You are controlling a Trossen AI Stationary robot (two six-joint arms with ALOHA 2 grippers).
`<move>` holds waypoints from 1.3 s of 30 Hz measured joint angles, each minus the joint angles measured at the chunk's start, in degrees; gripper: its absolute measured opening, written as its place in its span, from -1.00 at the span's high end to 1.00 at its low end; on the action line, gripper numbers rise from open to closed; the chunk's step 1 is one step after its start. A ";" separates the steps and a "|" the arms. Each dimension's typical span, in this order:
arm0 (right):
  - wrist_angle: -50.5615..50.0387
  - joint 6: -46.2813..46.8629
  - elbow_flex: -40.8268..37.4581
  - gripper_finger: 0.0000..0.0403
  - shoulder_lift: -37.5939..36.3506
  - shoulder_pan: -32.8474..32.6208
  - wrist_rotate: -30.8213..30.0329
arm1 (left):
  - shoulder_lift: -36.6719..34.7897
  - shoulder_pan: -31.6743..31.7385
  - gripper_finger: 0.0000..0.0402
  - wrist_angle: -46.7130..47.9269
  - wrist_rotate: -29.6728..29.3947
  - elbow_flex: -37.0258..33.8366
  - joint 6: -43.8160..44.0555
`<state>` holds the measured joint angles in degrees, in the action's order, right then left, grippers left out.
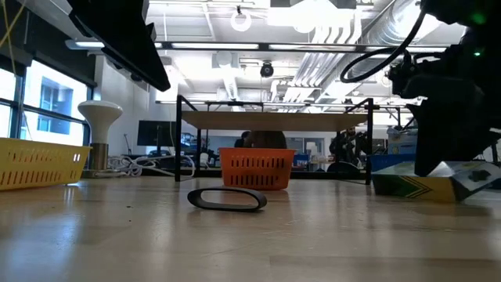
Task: Pick & Place Office Desk Supplies
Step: Put the yellow crayon box into the blue bin
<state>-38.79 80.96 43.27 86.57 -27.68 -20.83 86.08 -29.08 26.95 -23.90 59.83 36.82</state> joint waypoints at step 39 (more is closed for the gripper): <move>3.76 -2.75 -0.14 0.17 -0.01 -0.04 2.07 | -0.03 0.00 0.55 -0.01 -0.26 0.00 0.00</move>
<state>-35.03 78.21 43.13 86.56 -27.72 -18.76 86.05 -29.08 26.94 -24.16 59.83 36.82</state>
